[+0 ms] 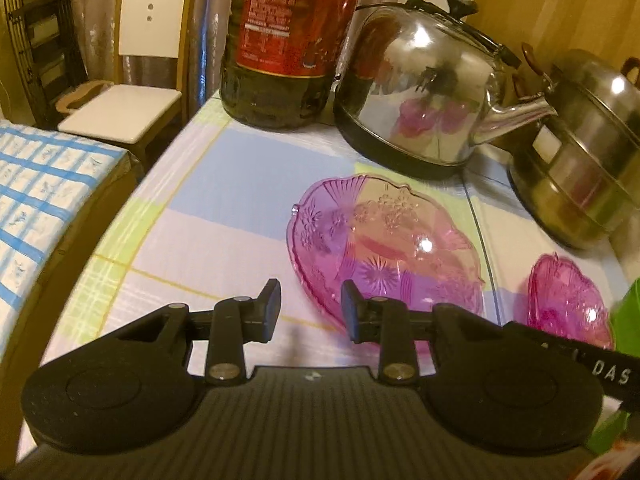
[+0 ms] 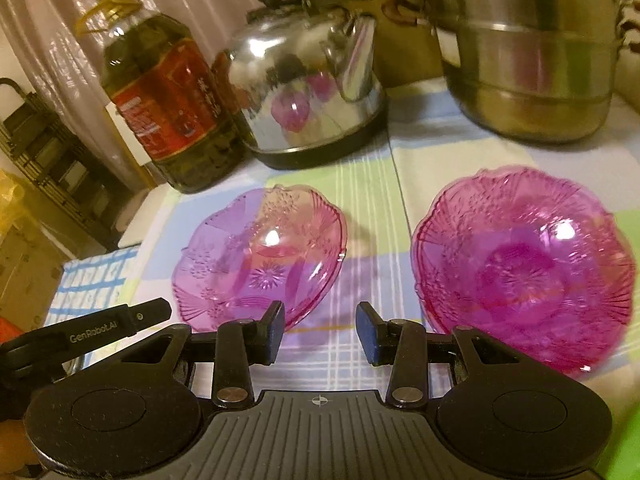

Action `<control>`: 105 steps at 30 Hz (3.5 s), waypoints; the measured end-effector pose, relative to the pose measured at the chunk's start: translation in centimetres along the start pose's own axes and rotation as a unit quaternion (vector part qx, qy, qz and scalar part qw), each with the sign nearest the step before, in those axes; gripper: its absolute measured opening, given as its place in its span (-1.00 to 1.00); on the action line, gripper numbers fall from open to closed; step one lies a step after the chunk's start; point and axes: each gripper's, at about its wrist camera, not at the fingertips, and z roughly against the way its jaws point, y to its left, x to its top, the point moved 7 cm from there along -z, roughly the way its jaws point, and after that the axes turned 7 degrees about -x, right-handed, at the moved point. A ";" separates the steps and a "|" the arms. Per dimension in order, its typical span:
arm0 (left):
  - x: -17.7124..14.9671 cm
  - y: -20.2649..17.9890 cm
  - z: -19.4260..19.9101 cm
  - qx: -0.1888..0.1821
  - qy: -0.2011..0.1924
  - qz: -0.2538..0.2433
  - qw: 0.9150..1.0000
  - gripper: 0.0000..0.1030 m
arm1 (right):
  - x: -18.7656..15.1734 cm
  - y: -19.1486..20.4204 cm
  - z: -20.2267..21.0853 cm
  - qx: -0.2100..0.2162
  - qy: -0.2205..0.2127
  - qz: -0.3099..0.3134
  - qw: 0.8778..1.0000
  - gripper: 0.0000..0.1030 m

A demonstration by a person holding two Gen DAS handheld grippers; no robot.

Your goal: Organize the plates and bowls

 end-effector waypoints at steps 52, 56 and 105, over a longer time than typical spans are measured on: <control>-0.3 0.3 -0.7 -0.010 0.018 0.019 1.000 -0.78 | 0.5 1.1 -2.6 -0.001 0.015 0.036 0.999 -0.71; -0.7 -0.9 1.2 -0.004 0.012 0.005 1.000 -0.78 | 0.0 0.7 -0.8 0.002 0.012 0.038 0.999 -0.71; -10.3 -19.5 16.3 -0.071 0.007 -0.096 0.993 -0.77 | -6.7 -11.5 23.4 -0.068 -0.059 -0.010 0.996 -0.71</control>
